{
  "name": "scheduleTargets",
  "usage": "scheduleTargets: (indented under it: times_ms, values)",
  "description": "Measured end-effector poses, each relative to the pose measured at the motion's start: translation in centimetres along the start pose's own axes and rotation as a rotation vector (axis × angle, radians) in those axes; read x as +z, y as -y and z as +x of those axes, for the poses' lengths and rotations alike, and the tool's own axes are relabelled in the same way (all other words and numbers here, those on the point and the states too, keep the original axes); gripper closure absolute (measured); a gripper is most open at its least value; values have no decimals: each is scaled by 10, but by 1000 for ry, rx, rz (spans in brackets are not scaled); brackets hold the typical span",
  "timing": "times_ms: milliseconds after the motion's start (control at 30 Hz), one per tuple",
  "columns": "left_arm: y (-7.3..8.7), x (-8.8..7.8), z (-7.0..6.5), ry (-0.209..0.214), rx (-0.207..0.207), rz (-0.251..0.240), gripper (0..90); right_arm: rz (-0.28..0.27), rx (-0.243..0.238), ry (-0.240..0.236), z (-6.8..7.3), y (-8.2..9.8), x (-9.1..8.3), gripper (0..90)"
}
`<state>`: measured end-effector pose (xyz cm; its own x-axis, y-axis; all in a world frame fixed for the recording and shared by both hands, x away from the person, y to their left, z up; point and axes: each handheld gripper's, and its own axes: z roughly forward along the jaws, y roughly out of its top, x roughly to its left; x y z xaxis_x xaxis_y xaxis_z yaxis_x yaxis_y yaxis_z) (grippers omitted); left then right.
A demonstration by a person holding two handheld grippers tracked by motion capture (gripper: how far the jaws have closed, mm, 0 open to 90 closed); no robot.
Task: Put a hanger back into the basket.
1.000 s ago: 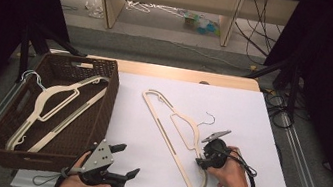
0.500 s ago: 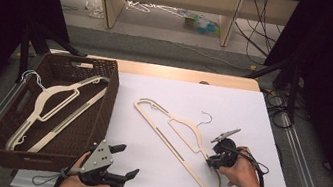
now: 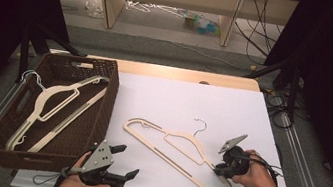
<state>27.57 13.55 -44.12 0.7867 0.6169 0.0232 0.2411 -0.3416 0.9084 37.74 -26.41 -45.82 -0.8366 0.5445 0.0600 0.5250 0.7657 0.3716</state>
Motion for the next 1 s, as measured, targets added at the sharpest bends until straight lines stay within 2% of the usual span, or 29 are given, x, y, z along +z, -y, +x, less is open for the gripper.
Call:
scheduleTargets:
  times_ms: [167, 267, 300, 400, 433, 500, 700, 900, 1000]
  values:
    - [1, 0, -1, -1, -9, 4, 197, -2, 9, -5, -1, 1, 0, 777]
    - [1, 1, -1, 1, -16, 7, 197, -11, 37, 4, 0, 0, 1, 773]
    - [1, 2, -2, 6, -14, 3, 197, -18, 61, 14, 1, -1, 2, 763]
    - [1, 3, -2, 9, -18, 6, 198, -14, 78, 31, 3, -3, 3, 753]
    - [1, 2, -2, 4, -8, 12, 198, -7, 91, 56, 6, -5, 5, 747]
    - [1, 2, -2, 5, 2, 15, 198, -8, 96, 73, 8, -6, 6, 748]
    - [0, 5, -2, 1, -6, 12, 200, -7, 102, 98, 12, -5, 6, 770]
    - [-9, 23, 3, 6, -23, 28, 202, -33, 84, 94, 10, -5, 4, 794]
    - [-22, 47, 10, 20, -6, 69, 208, -40, 48, 104, 12, -9, -3, 794]
